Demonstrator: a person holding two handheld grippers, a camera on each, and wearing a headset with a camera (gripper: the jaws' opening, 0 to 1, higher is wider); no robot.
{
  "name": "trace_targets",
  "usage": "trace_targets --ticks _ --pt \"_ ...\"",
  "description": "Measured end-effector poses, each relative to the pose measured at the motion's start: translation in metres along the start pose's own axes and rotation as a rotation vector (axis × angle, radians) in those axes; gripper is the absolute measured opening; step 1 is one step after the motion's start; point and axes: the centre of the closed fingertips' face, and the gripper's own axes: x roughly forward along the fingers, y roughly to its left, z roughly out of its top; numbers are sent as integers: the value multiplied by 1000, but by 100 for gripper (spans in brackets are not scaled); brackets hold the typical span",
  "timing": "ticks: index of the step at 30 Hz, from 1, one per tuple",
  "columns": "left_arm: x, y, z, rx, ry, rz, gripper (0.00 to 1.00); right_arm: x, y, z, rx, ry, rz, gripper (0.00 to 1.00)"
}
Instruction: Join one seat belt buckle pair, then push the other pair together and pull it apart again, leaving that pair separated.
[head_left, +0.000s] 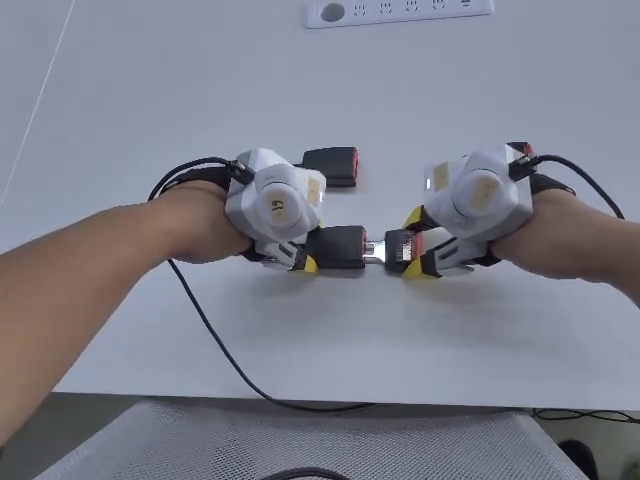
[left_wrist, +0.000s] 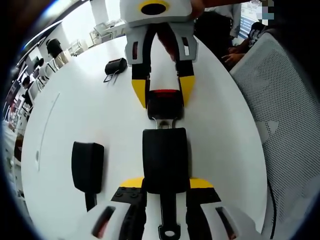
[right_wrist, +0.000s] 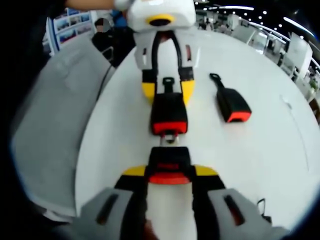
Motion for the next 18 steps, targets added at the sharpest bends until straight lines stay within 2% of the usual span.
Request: trace_targets --ticks 11,12,15,18 --pt "2 1 -2 12 4 -9 29 3 -3 5 -28 10 4 32" --pt "3 1 -1 15 3 -10 29 4 -3 8 -20 -5 5 32" --pt "4 2 -3 22 5 -16 28 9 0 13 -27 -5 11 32" --pt "4 2 -4 21 5 -13 28 9 -3 11 -27 -9 14 32"
